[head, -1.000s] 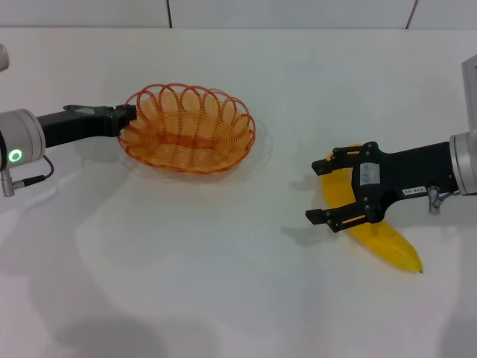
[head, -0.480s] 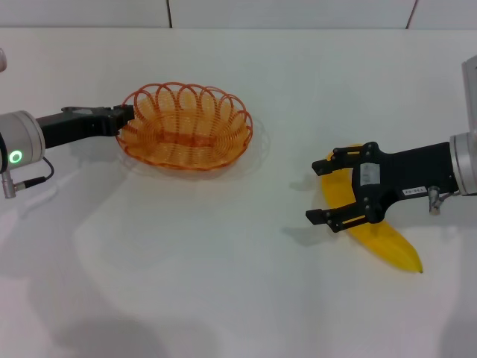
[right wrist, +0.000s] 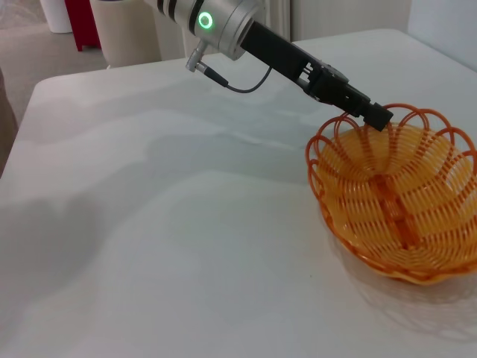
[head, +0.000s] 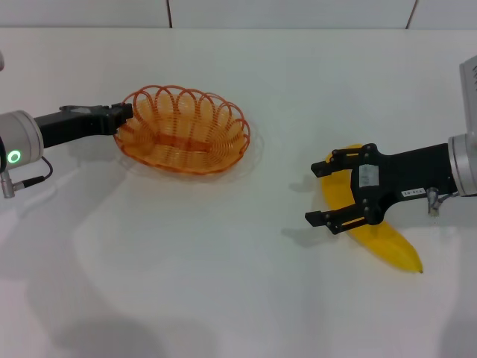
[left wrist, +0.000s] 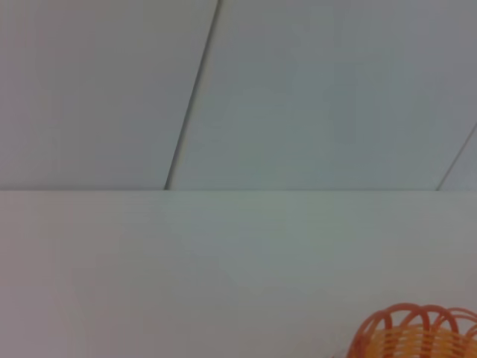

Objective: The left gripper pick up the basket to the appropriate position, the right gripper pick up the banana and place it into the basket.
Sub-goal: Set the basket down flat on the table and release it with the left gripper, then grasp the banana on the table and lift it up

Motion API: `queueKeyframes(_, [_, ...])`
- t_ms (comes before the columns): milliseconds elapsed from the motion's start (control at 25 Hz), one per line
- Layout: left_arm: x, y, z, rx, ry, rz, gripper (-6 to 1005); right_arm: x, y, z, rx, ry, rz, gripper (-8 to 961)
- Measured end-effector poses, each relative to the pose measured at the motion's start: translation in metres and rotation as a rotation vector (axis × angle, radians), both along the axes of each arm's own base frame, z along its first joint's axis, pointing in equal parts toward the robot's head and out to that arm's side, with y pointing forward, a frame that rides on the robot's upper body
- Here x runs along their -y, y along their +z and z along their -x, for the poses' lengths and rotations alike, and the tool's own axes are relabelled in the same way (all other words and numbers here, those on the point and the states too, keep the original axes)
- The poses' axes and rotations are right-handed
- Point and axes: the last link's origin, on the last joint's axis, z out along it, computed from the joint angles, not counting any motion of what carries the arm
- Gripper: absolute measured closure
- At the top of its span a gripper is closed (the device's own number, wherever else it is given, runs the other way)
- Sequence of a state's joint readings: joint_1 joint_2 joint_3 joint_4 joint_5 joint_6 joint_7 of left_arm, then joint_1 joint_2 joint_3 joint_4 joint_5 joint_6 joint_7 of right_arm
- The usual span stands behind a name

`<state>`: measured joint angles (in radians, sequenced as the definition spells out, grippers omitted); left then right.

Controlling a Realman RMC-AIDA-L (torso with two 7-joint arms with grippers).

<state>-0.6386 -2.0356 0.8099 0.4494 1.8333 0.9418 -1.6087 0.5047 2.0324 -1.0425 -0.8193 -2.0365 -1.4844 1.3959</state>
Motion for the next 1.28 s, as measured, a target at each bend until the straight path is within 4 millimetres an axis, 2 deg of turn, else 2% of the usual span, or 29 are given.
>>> queueKeyframes(320, [0.000,0.000,0.000,-0.003,-0.006,-0.005,917,0.000,0.000,0.000,0.001,-0.007,-0.001,71])
queueKeyframes(560, [0.003,-0.001,0.001,0.000,-0.017,-0.013,786,0.000,0.000,0.000,0.001,-0.007,-0.001,71])
queueKeyframes(680, [0.003,-0.001,0.002,-0.002,-0.023,-0.012,576,0.000,0.000,0.000,0.000,-0.007,0.000,71])
queueKeyframes(960, [0.007,-0.001,0.000,-0.001,-0.071,-0.014,535,0.000,0.001,-0.001,-0.006,-0.013,-0.006,71])
queueKeyframes(1280, [0.018,0.010,0.006,0.014,-0.158,-0.110,516,0.000,0.002,0.000,-0.013,-0.013,-0.007,71])
